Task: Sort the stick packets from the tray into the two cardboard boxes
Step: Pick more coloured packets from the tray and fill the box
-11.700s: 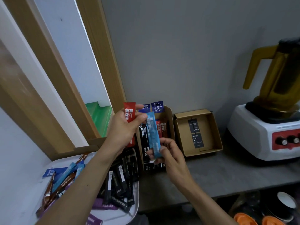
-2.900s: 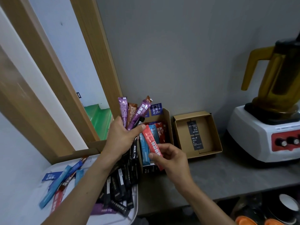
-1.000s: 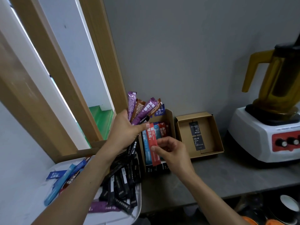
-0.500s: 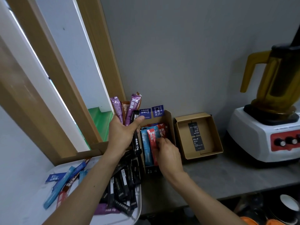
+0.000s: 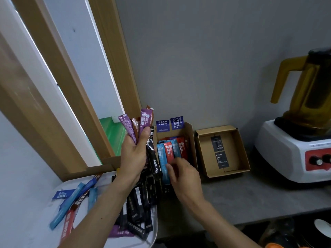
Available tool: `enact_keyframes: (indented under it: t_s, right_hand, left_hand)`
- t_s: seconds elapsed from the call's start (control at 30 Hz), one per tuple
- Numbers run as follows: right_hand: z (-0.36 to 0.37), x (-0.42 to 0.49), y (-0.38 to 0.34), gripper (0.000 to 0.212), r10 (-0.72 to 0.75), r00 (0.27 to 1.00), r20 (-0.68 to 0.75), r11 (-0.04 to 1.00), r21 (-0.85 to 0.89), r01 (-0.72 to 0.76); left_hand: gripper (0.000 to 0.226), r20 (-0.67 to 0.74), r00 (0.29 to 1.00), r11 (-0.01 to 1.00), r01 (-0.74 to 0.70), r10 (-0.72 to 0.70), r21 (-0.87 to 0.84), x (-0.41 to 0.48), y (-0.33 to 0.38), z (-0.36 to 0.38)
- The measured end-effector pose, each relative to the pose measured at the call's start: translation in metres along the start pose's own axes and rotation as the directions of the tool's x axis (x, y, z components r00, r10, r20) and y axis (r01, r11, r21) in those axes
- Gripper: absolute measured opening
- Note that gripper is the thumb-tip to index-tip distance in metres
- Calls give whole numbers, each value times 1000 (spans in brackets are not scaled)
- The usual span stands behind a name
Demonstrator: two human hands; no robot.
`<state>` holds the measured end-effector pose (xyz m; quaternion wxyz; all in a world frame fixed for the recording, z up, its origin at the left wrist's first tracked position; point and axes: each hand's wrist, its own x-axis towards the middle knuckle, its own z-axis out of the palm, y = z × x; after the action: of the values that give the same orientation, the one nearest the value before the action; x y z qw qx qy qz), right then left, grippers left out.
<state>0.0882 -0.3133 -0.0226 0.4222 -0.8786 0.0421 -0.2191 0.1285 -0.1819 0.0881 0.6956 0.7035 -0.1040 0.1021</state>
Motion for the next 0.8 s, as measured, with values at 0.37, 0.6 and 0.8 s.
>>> enact_keyframes:
  t_s: [0.37,0.6,0.8]
  right_hand:
    - [-31,-5,-16,18,42,973,227,694,694,-192]
    - [-46,-13,-1,20,67,987,143,846,516,-132]
    - [-39,-30,13,35,-63,993,-104,988,-148,47]
  left_hand:
    - [26,38,994,989,-101,98,109,2,4,8]
    - [31,21,994,951,-111,109,287,6,6,8]
    - [42,160,986,847,-121,43,517,16,13,26]
